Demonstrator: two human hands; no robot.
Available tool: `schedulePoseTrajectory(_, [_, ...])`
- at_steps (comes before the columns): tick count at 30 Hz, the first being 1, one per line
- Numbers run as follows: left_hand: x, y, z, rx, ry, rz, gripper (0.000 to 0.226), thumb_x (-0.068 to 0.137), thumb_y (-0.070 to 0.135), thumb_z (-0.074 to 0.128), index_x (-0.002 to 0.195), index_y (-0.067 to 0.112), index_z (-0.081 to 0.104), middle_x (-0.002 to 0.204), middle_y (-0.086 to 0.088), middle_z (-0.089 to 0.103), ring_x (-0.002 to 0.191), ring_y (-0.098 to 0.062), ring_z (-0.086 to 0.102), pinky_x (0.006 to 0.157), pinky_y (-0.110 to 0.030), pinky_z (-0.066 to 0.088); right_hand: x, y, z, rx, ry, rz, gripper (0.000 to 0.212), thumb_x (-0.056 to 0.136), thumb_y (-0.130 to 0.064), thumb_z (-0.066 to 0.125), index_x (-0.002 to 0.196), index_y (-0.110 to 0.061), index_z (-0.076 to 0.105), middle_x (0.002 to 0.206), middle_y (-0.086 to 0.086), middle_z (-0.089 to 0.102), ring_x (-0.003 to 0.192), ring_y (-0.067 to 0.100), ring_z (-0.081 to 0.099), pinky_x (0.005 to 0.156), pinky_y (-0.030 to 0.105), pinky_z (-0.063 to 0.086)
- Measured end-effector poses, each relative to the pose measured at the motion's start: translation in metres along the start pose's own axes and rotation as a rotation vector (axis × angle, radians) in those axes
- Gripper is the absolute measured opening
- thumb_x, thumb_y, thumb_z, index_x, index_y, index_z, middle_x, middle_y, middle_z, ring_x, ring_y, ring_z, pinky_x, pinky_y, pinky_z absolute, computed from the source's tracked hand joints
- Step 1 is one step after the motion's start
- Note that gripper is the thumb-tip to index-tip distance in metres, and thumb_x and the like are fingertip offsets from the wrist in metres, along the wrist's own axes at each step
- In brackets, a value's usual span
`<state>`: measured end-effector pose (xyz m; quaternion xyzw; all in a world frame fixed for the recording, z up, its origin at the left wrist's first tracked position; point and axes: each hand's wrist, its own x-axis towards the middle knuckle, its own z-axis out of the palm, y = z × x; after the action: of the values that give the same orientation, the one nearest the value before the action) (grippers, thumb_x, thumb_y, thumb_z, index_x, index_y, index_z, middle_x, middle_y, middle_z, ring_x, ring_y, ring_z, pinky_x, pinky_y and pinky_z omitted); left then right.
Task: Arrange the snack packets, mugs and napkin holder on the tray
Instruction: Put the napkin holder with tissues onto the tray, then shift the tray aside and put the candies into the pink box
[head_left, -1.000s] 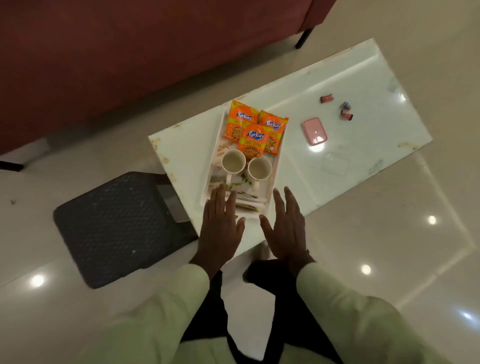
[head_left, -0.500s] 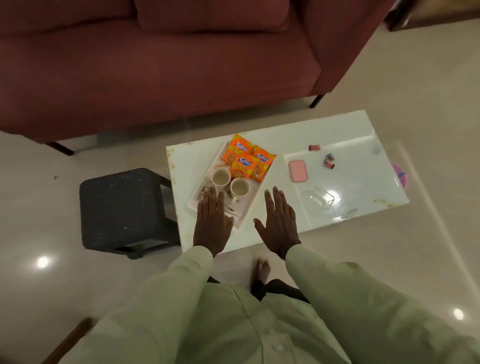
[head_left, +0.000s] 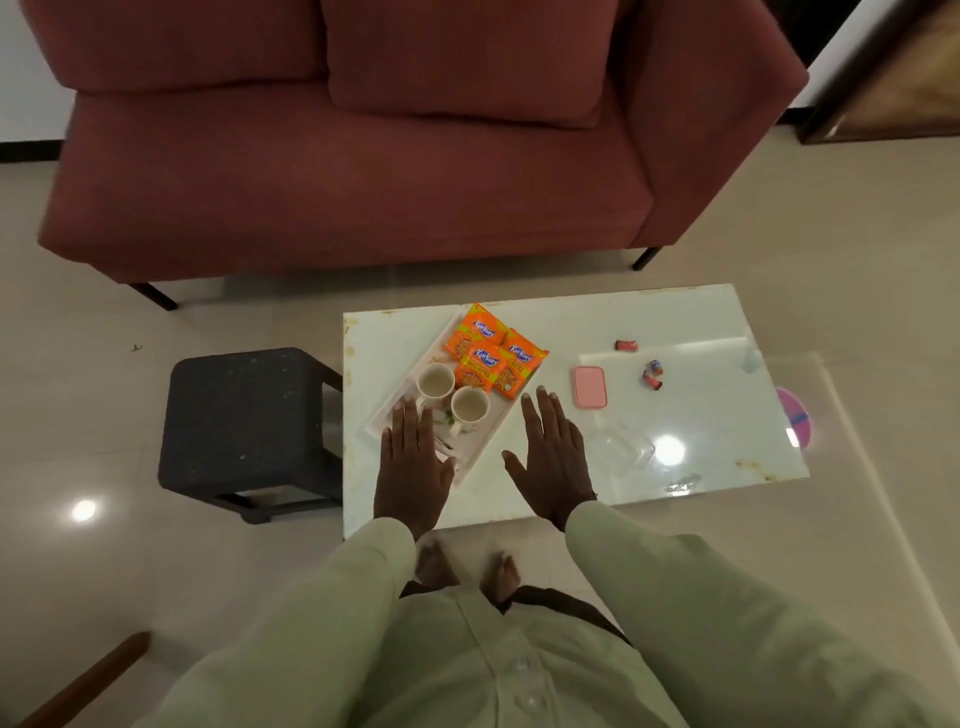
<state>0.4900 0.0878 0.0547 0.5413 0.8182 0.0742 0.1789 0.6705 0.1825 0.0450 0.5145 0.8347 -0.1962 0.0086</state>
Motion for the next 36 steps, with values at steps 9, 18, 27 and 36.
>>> schedulePoseTrajectory(9, [0.014,-0.019,0.018,-0.037,-0.027,-0.079,0.077,0.096,0.046,0.048,0.154,0.013,0.01,0.164,-0.011,0.002,0.151,-0.029,-0.002,0.121,-0.049,0.017,0.045,0.019,-0.014,0.019,-0.007,-0.019,0.082,0.094,-0.049,0.052,0.157,-0.018,0.01,0.166,0.008,0.009,0.153,0.027,0.006,0.121,0.047,0.017])
schedulePoseTrajectory(18, [0.042,-0.004,0.071,-0.571,0.096,-0.577,0.072,0.097,0.037,0.05,0.154,0.013,0.014,0.163,-0.009,0.013,0.151,-0.024,0.011,0.121,-0.042,0.016,0.131,0.089,-0.017,0.089,-0.082,-0.079,0.076,0.097,-0.048,0.048,0.157,-0.015,0.015,0.164,0.006,0.02,0.152,0.024,0.013,0.122,0.046,0.018])
schedulePoseTrajectory(27, [0.053,-0.007,0.175,-0.836,0.173,-0.824,0.064,0.096,0.042,0.049,0.151,0.018,0.027,0.157,-0.005,0.031,0.143,-0.021,0.03,0.117,-0.043,0.026,0.246,0.156,0.039,0.087,-0.175,-0.106,0.068,0.099,-0.048,0.046,0.155,-0.017,0.023,0.16,0.005,0.031,0.148,0.023,0.026,0.12,0.04,0.021])
schedulePoseTrajectory(36, [0.106,-0.039,0.251,-1.067,0.554,-1.195,0.047,0.099,0.027,0.051,0.143,0.014,0.04,0.144,-0.009,0.045,0.128,-0.025,0.047,0.099,-0.035,0.039,0.367,0.172,0.121,0.665,-0.424,0.37,0.049,0.105,-0.037,0.038,0.133,0.001,0.054,0.135,0.019,0.057,0.127,0.035,0.052,0.104,0.04,0.039])
